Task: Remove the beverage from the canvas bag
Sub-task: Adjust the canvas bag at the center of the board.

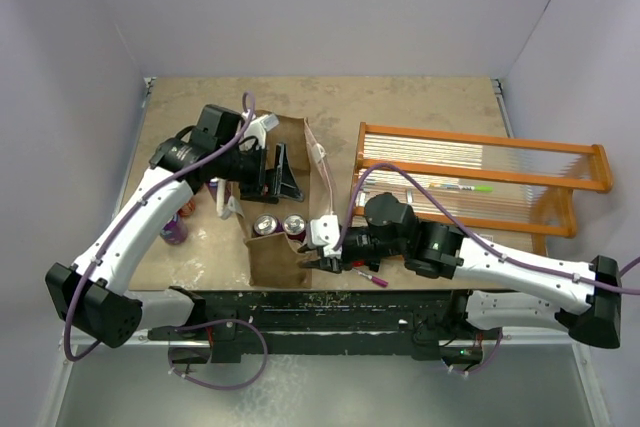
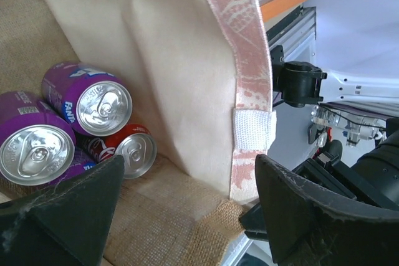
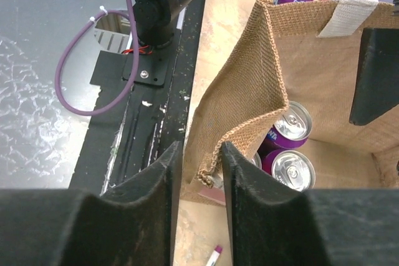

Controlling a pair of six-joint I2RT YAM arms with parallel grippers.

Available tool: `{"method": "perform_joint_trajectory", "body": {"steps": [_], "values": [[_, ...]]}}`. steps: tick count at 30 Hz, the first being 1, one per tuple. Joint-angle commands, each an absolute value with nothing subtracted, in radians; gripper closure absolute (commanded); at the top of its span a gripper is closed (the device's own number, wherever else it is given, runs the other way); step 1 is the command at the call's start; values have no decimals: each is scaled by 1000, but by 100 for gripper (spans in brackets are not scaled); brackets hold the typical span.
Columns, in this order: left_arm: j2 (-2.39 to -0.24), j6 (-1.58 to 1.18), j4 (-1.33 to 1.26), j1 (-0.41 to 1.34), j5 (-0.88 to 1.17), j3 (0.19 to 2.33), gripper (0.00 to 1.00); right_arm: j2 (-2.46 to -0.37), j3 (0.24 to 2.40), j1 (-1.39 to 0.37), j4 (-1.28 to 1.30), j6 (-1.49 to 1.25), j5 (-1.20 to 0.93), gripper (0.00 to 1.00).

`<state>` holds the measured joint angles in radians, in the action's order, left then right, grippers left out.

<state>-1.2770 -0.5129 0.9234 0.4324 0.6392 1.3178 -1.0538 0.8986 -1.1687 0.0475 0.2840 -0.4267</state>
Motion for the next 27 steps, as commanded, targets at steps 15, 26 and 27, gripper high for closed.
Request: {"method": "perform_joint_trajectory", "body": {"steps": [15, 26, 27], "values": [[-1305, -449, 939, 451, 610, 1229, 22, -1156, 685, -1314, -13, 389, -413, 87], [-1287, -452, 921, 482, 465, 1245, 28, -971, 758, -1315, 87, 378, -293, 67], [-1278, -452, 920, 481, 454, 1248, 28, -942, 776, -1314, 92, 373, -270, 59]]}}
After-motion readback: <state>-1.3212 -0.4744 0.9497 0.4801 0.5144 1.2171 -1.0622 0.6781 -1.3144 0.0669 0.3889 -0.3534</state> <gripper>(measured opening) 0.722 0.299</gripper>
